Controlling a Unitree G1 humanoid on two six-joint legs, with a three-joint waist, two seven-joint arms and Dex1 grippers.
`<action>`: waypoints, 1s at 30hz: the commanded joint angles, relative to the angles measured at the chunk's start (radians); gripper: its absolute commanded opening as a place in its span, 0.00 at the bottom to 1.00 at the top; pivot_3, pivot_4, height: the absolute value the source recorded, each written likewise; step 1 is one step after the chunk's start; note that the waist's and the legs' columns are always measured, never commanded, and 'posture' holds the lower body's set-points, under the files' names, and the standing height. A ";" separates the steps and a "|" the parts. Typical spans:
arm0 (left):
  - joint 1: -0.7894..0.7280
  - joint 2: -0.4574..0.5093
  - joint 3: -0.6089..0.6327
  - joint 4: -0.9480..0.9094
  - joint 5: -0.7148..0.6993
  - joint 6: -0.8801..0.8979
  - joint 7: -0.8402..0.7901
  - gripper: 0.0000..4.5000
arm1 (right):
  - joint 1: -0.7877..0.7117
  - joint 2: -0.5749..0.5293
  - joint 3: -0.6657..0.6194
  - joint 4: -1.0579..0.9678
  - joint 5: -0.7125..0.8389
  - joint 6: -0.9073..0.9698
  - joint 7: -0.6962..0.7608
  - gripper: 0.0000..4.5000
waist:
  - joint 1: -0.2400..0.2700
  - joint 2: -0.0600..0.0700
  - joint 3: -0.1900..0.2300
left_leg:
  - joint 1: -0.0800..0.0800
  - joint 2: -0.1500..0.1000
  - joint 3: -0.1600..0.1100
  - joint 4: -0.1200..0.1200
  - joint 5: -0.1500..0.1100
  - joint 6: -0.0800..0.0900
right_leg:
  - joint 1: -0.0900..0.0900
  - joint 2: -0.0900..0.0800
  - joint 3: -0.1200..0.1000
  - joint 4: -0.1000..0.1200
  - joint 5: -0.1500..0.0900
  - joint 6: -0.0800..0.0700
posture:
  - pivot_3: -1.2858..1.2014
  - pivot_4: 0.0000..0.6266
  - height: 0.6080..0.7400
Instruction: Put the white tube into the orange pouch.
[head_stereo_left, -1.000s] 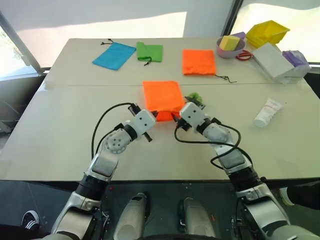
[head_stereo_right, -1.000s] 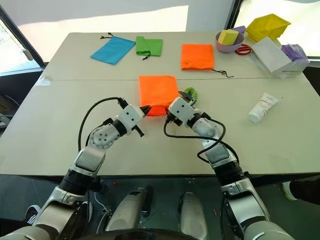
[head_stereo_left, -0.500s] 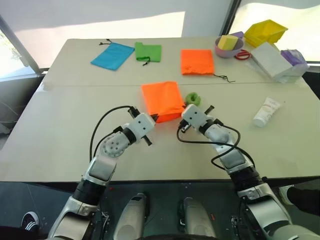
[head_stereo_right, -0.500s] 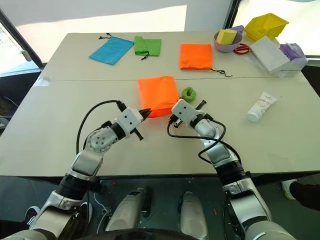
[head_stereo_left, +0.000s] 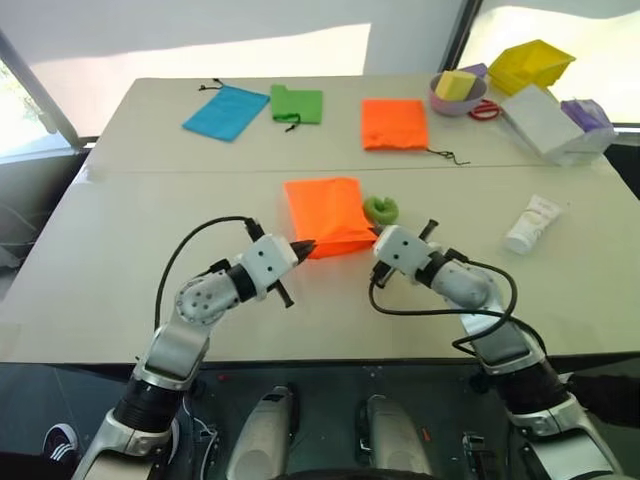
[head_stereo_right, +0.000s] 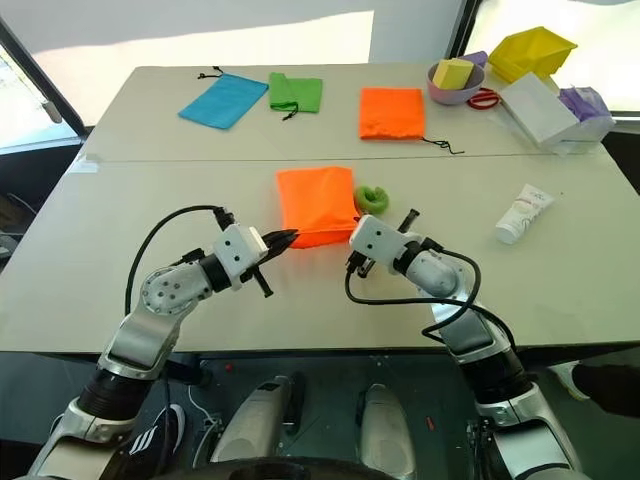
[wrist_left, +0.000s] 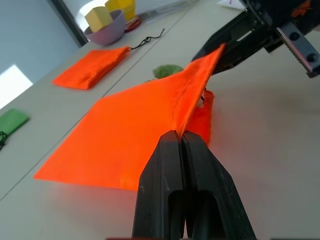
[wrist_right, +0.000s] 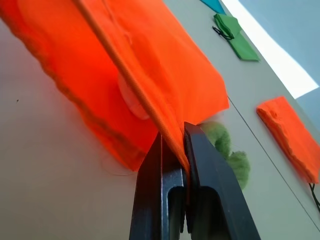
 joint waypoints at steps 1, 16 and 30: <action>0.028 0.018 0.026 -0.035 -0.025 0.005 -0.011 0.00 | 0.000 -0.035 -0.051 0.002 -0.018 -0.018 -0.020 0.01 | 0.002 0.000 0.000 | 0.000 0.000 0.000 0.000 0.000 0.000 | 0.000 0.000 0.000 0.000 0.000 0.000 | 0.52 0.24 1.00; 0.057 -0.013 -0.016 -0.005 -0.011 -0.035 -0.001 0.00 | 0.085 -0.111 -0.203 -0.085 0.212 0.130 0.157 0.99 | 0.005 0.000 0.000 | 0.000 0.004 0.004 0.000 0.000 0.000 | 0.000 0.001 0.002 -0.002 0.001 -0.002 | 0.52 0.24 1.00; 0.049 -0.050 -0.036 0.038 0.004 -0.074 0.012 0.00 | -0.143 -0.056 -0.575 -0.043 0.355 0.858 -0.230 0.99 | 0.003 0.001 -0.001 | -0.001 0.008 0.007 0.001 0.000 -0.001 | -0.002 0.001 0.003 -0.003 0.002 -0.011 | 0.52 0.24 1.00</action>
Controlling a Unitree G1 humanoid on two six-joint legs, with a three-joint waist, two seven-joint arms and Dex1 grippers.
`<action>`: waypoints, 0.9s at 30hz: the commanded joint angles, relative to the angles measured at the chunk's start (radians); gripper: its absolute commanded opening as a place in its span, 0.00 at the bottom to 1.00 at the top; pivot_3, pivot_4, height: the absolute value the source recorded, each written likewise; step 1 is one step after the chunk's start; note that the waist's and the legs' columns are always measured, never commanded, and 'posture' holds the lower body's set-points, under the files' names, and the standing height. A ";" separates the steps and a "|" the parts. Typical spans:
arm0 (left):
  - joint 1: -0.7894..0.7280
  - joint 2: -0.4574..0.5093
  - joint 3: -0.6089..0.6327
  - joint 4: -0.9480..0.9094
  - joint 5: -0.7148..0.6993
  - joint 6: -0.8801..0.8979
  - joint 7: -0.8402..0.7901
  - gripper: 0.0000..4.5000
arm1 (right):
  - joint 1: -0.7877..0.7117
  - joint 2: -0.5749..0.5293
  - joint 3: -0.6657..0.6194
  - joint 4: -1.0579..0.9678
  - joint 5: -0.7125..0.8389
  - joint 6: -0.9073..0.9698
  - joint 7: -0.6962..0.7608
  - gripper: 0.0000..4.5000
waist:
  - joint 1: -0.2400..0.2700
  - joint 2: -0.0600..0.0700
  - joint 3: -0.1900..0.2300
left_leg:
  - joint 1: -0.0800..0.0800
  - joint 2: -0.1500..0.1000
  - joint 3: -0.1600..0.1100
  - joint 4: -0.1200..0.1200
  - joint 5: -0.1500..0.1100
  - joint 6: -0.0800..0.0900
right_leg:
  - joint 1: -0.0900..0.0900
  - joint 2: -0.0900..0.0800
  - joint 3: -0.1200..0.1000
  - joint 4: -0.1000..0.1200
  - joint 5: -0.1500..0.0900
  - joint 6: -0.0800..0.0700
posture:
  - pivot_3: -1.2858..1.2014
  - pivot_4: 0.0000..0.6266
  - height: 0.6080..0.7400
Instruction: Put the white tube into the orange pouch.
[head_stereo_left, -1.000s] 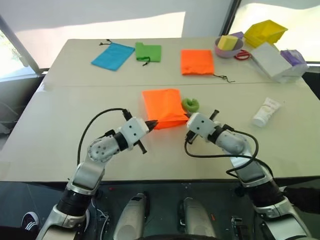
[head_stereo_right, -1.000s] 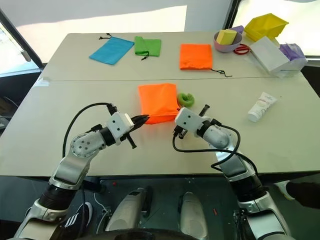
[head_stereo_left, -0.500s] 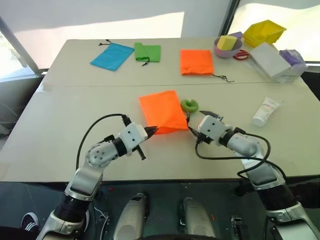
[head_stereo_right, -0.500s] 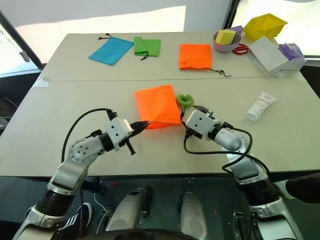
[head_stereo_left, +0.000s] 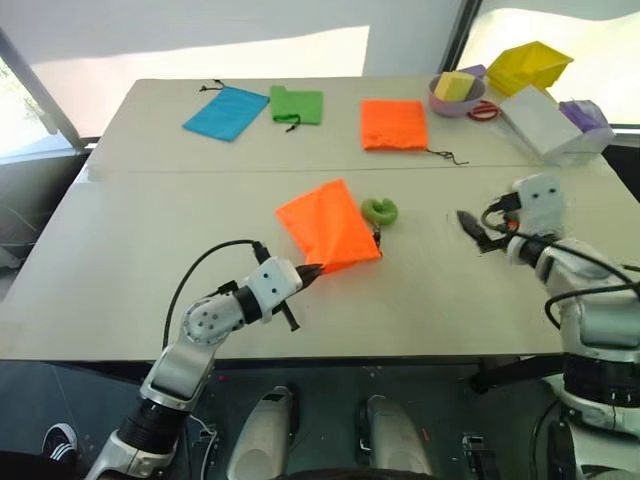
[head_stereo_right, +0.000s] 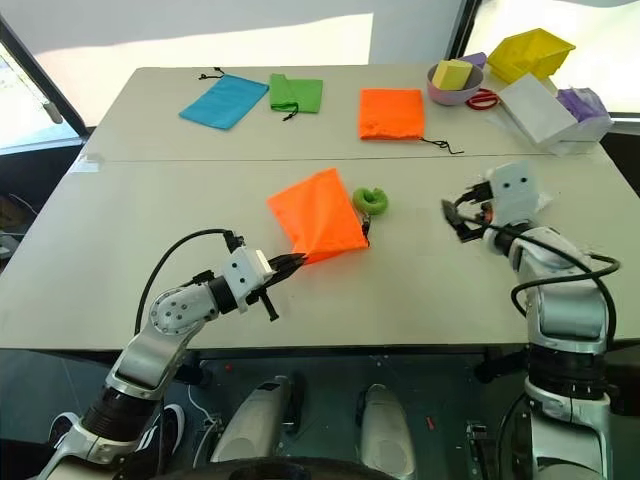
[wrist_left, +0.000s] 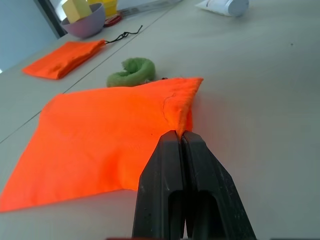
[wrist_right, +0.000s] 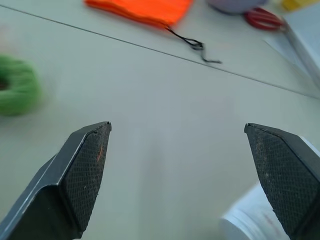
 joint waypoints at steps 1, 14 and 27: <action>-0.014 -0.011 -0.008 0.005 0.012 -0.027 0.010 0.00 | -0.085 0.003 -0.039 0.012 -0.025 0.175 -0.110 0.99 | -0.003 0.001 0.000 | 0.000 0.000 0.001 0.000 0.000 0.000 | -0.001 0.000 0.000 0.000 0.000 0.000 | 0.52 0.24 1.00; 0.005 -0.009 -0.005 0.010 0.027 -0.051 0.020 0.00 | -0.214 0.005 -0.083 0.299 -0.052 0.208 -0.256 0.99 | -0.003 0.001 0.000 | -0.001 0.000 0.004 0.000 0.001 0.001 | -0.001 0.001 0.000 0.000 0.001 0.001 | 0.52 0.24 1.00; 0.017 -0.001 -0.002 0.000 0.032 -0.052 0.029 0.00 | -0.269 0.070 -0.166 0.475 0.015 0.152 -0.306 0.94 | -0.004 0.001 0.000 | 0.000 0.001 0.004 0.000 0.001 0.001 | -0.001 0.003 0.000 0.001 0.002 0.003 | 0.52 0.24 1.00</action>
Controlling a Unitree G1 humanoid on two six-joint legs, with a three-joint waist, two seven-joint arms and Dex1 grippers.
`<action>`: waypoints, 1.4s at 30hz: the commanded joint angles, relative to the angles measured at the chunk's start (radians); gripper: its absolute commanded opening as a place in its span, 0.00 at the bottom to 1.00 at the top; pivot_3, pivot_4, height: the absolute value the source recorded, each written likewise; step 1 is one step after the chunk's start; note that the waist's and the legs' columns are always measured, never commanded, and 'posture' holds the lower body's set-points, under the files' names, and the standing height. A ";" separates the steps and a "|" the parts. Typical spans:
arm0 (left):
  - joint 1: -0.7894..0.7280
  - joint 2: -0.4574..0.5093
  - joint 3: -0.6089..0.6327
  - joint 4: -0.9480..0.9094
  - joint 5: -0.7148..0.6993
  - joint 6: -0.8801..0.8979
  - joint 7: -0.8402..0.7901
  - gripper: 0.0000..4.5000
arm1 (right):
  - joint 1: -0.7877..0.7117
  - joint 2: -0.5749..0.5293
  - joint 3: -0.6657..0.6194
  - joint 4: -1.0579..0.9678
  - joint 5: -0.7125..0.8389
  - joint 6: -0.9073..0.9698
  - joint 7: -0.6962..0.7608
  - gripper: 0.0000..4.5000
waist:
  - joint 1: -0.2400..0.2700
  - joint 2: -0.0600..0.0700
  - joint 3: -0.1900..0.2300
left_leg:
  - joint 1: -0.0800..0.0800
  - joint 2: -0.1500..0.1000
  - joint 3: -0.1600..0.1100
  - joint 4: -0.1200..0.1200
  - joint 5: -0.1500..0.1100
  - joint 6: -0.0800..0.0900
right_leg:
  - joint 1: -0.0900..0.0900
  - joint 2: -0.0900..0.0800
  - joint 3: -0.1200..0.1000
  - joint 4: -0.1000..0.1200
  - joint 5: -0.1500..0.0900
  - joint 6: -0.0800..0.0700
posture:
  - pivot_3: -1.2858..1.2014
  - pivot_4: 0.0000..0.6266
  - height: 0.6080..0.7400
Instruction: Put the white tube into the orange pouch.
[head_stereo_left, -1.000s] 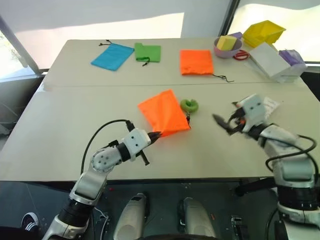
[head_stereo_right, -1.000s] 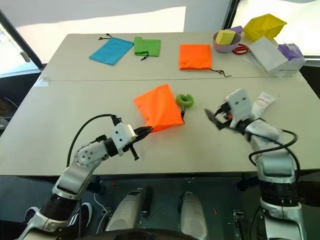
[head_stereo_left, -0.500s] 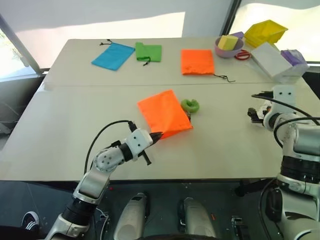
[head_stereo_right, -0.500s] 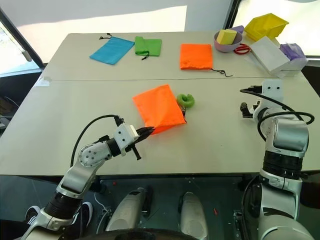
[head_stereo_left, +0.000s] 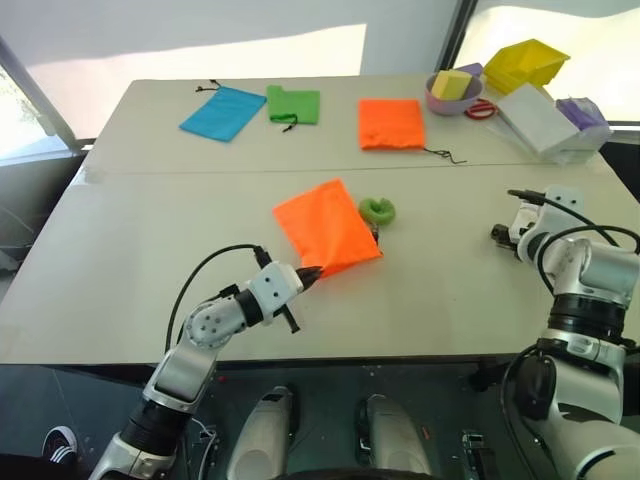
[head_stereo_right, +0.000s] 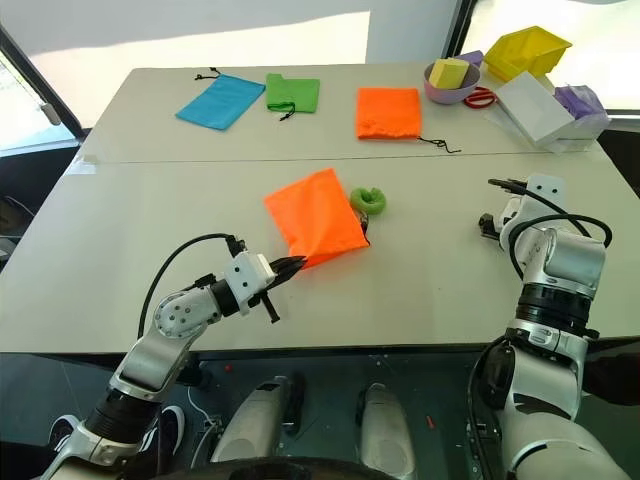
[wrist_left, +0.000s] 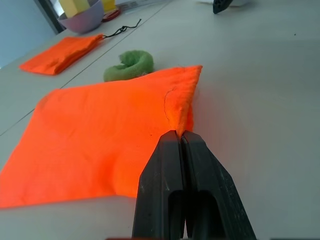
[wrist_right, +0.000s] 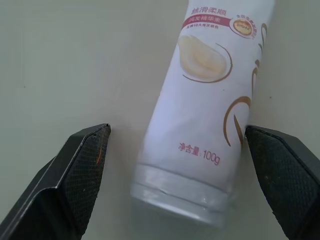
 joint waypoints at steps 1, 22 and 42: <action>0.001 0.000 0.007 -0.029 0.003 -0.015 0.008 0.00 | 0.003 0.003 -0.010 0.003 0.018 -0.017 -0.004 0.88 | -0.001 0.000 0.000 | 0.000 0.000 0.000 0.000 0.000 0.000 | 0.000 0.000 0.000 0.000 0.000 0.000 | 0.52 0.24 1.00; -0.004 -0.004 0.007 -0.037 -0.008 -0.005 0.000 0.00 | 0.288 -0.250 0.226 -0.548 0.384 -0.054 0.733 0.41 | 0.001 0.002 0.001 | -0.001 0.002 -0.001 -0.001 0.000 0.000 | -0.001 0.002 0.000 -0.001 0.000 0.001 | 0.52 0.24 1.00; -0.025 -0.001 0.013 -0.034 -0.010 -0.008 -0.004 0.00 | 0.576 -0.363 0.472 -0.773 0.412 -0.244 0.925 0.41 | 0.005 0.001 0.001 | -0.006 0.001 0.000 0.000 -0.004 -0.001 | 0.003 -0.003 -0.003 -0.016 -0.001 0.003 | 0.52 0.24 1.00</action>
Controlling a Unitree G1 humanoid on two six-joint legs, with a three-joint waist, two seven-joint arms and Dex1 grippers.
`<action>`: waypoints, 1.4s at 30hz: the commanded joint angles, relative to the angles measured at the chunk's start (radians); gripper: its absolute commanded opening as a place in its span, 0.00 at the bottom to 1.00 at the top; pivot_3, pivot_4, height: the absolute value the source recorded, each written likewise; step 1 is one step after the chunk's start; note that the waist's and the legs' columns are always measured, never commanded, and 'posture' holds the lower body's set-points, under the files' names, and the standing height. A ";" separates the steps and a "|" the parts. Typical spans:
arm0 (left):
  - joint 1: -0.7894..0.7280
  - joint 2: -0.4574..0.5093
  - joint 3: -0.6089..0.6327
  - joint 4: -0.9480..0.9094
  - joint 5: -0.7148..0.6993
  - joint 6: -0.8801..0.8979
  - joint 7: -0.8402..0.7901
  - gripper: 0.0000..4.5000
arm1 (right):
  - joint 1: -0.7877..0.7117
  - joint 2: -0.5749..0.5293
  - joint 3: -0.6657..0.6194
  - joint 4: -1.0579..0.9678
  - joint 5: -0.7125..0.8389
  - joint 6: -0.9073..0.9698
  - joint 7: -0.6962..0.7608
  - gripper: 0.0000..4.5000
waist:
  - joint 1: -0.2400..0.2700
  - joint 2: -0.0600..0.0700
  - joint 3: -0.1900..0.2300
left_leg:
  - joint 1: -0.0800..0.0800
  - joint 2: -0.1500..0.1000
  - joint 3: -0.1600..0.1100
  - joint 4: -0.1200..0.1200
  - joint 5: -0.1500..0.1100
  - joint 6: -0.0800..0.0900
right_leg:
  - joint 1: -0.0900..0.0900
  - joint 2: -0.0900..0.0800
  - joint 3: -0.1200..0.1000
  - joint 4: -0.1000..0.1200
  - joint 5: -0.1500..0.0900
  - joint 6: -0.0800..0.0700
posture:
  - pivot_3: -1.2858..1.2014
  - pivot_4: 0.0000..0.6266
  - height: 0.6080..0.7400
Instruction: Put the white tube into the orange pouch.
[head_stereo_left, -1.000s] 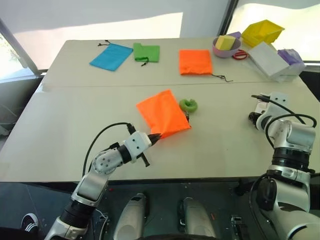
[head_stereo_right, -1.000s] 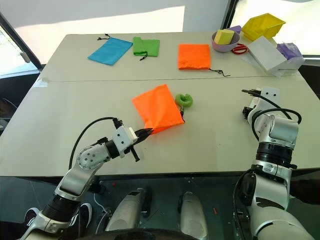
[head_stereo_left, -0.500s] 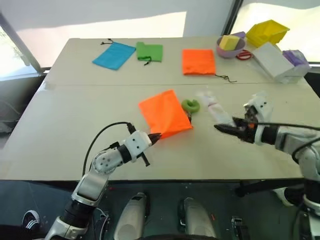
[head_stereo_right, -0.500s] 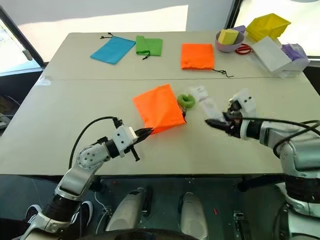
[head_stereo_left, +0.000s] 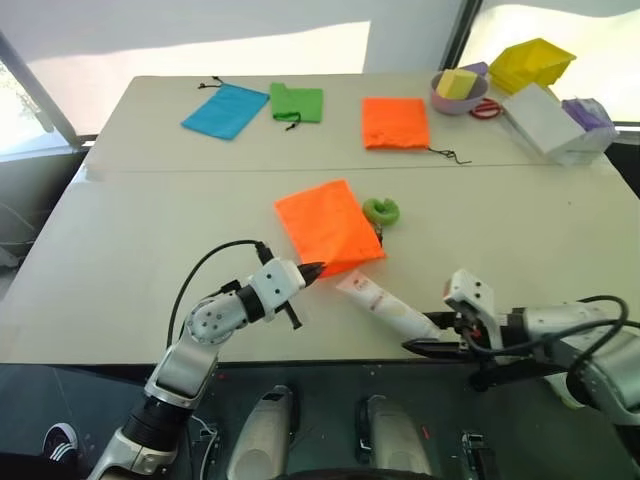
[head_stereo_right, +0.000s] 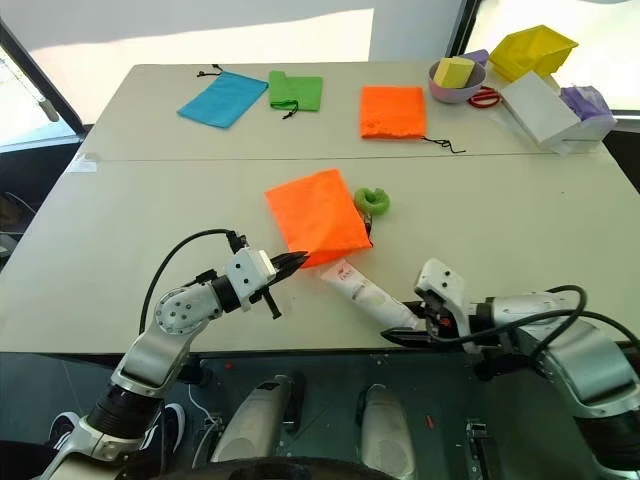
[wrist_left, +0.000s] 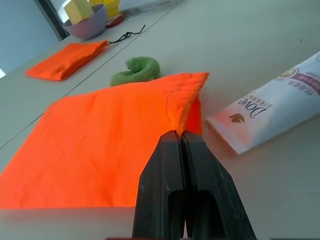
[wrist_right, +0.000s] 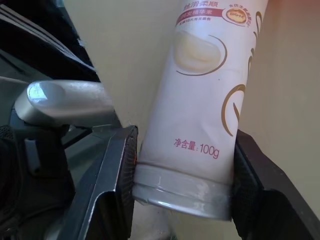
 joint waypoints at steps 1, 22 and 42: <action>-0.002 0.005 0.014 -0.031 -0.009 -0.005 -0.001 0.00 | -0.047 0.023 0.006 -0.016 0.005 -0.011 -0.031 0.41 | 0.000 0.000 0.000 | 0.000 0.000 0.000 0.000 0.000 0.000 | 0.000 0.000 0.000 0.000 0.000 0.000 | 0.52 0.24 1.00; -0.009 -0.010 -0.001 -0.056 -0.002 0.012 0.010 0.00 | -0.238 0.242 0.160 0.127 -0.174 -0.036 -0.270 0.41 | -0.002 -0.001 0.000 | 0.001 0.000 -0.001 0.000 0.000 0.000 | 0.000 0.002 0.000 0.000 0.005 -0.003 | 0.52 0.24 1.00; -0.026 -0.013 0.005 -0.037 -0.010 0.006 0.002 0.00 | -0.229 0.199 0.130 0.041 -0.109 0.031 -0.254 0.41 | 0.023 -0.001 0.000 | -0.001 0.001 0.000 0.000 0.002 0.002 | -0.001 0.004 0.000 0.000 0.005 -0.004 | 0.52 0.24 1.00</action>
